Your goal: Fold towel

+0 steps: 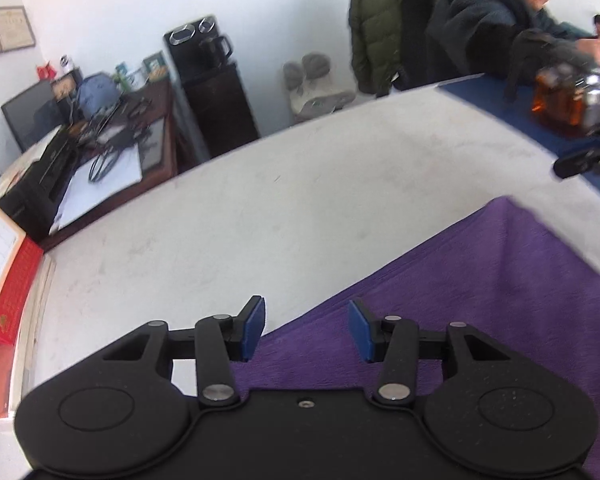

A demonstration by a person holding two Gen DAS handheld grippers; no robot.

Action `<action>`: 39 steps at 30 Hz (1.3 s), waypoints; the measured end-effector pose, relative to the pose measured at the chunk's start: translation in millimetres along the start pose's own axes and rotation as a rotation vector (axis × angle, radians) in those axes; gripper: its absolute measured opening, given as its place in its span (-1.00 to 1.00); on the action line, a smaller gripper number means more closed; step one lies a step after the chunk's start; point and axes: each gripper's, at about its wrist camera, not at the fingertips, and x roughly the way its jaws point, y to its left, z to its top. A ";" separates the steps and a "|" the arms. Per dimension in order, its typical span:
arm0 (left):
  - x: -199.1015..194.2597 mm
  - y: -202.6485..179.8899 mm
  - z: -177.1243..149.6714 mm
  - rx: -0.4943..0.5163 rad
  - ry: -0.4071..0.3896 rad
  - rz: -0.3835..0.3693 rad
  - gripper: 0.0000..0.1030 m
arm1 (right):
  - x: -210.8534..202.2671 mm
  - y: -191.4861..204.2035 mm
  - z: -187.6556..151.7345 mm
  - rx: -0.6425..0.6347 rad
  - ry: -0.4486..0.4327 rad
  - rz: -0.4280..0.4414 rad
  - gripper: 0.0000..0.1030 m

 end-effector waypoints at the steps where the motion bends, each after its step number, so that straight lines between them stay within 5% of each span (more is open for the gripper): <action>1: -9.7 -12.4 0.4 0.013 -0.010 -0.053 -0.16 | -8.2 3.4 -5.1 -0.020 -0.006 0.023 -0.59; 14: -34.8 -173.3 -41.9 0.252 0.096 -0.508 -0.22 | -80.0 49.7 -98.4 -0.217 0.135 0.234 -0.59; 27: -17.4 -192.7 -61.1 0.409 0.166 -0.426 -0.59 | -108.1 70.5 -144.8 -0.269 0.147 0.282 -0.59; 33: -14.5 -189.3 -60.9 0.386 0.173 -0.433 -0.81 | -109.8 77.4 -153.7 -0.276 0.135 0.294 -0.59; 39: -5.6 -166.9 -52.6 0.202 0.199 -0.488 -0.91 | -107.3 77.5 -158.2 -0.281 0.124 0.296 -0.59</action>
